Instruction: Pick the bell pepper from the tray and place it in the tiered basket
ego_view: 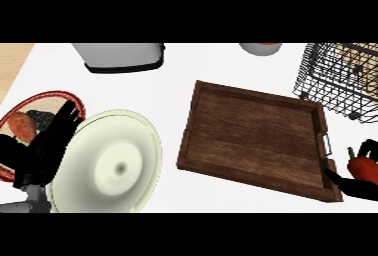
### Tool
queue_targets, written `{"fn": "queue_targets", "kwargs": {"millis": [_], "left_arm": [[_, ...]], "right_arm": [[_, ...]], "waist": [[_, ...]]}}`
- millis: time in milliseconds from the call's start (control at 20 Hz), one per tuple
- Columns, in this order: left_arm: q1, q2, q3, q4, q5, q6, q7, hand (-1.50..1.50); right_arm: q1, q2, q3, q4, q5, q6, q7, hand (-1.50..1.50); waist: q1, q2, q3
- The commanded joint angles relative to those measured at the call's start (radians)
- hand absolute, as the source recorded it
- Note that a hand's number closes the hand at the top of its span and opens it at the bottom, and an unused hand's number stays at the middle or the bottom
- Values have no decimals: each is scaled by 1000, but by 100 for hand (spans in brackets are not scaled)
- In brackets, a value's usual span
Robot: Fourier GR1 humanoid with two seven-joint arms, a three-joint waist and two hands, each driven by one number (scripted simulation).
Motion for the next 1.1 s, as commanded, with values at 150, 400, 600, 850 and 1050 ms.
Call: {"fn": "queue_targets", "kwargs": {"millis": [150, 400, 600, 850, 1050], "left_arm": [[26, 11, 14, -3, 5, -8, -10, 0], [31, -1, 1, -22, 13, -19, -15, 0], [-20, -11, -30, -18, -8, -12, 10, 0], [-64, -22, -55, -24, -14, -20, 38, 0], [-37, -8, -42, -2, -20, -51, 14, 0]], "right_arm": [[-89, -43, -355, 108, -366, -111, -246, 150], [-131, -142, -544, 268, -623, 32, -484, 150], [-165, -277, -660, 457, -774, 250, -671, 150], [-274, -371, -628, 781, -731, 367, -864, 150], [-472, -398, -539, 887, -670, 368, -835, 150]], "waist": [[2, -12, 5], [34, -3, 0], [54, 8, -6], [102, 16, -8], [110, 14, -10]]}}
